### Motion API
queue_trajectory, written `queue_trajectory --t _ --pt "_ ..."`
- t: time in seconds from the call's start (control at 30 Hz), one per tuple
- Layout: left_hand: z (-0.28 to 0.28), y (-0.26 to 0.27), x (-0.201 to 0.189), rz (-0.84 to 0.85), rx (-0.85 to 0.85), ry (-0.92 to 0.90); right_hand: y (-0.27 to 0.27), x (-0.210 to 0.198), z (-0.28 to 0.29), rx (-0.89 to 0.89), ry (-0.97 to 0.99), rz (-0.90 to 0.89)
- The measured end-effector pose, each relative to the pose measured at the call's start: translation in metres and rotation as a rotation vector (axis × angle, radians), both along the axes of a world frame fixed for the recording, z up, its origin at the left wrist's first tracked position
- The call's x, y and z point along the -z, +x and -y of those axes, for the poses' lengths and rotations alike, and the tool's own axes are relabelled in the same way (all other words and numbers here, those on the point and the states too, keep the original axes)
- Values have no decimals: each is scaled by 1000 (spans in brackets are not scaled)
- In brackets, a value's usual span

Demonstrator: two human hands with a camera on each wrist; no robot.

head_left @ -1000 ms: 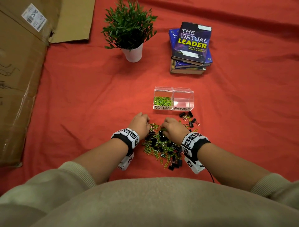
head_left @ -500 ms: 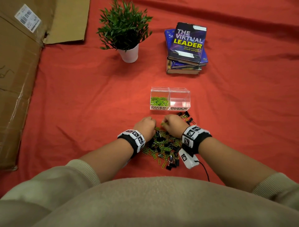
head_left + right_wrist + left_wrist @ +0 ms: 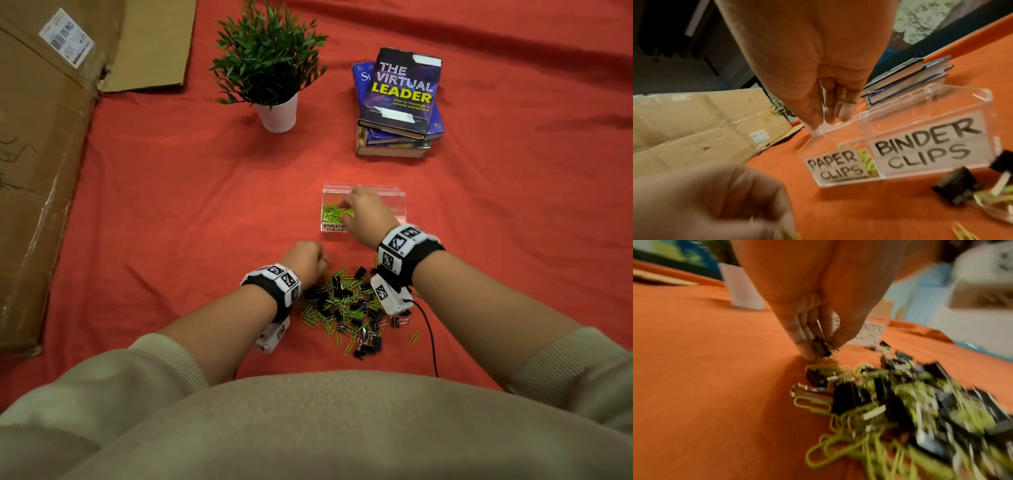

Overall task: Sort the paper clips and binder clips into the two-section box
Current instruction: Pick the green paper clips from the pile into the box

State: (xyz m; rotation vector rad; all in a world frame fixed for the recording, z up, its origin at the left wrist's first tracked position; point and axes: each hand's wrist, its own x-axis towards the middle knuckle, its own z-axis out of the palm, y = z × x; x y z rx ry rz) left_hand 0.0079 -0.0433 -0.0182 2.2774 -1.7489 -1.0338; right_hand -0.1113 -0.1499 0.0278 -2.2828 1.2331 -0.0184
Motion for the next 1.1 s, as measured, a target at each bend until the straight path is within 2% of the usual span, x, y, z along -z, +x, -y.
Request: queue_trajectory --t 0.1,0.2,0.3,0.4,0.47,0.6,0.7,0.97,1.1 --pt "5 10 -5 -109 -103 -43 -16 13 -28 -131 29 21" --pt "13 14 -9 -266 -221 -81 -31 34 -51 -275 103 -101" --pt "27 15 -18 -392 -302 -118 -41 48 -62 -319 94 -159" --pt "50 14 -29 -413 -322 -195 -46 53 -69 -340 47 -180" --pt "67 9 -33 -338 -289 -234 -47 55 -73 -337 21 -176" --pt "92 0 -32 -163 -200 -211 -47 57 -76 -300 38 -174" --pt "95 -3 -29 -112 -150 -171 -46 55 -73 -263 102 -177" --pt "55 -7 -30 -297 -207 -165 -53 34 -57 46 350 -11" --pt "31 -7 -29 -299 -192 -96 -59 24 -38 146 424 81"
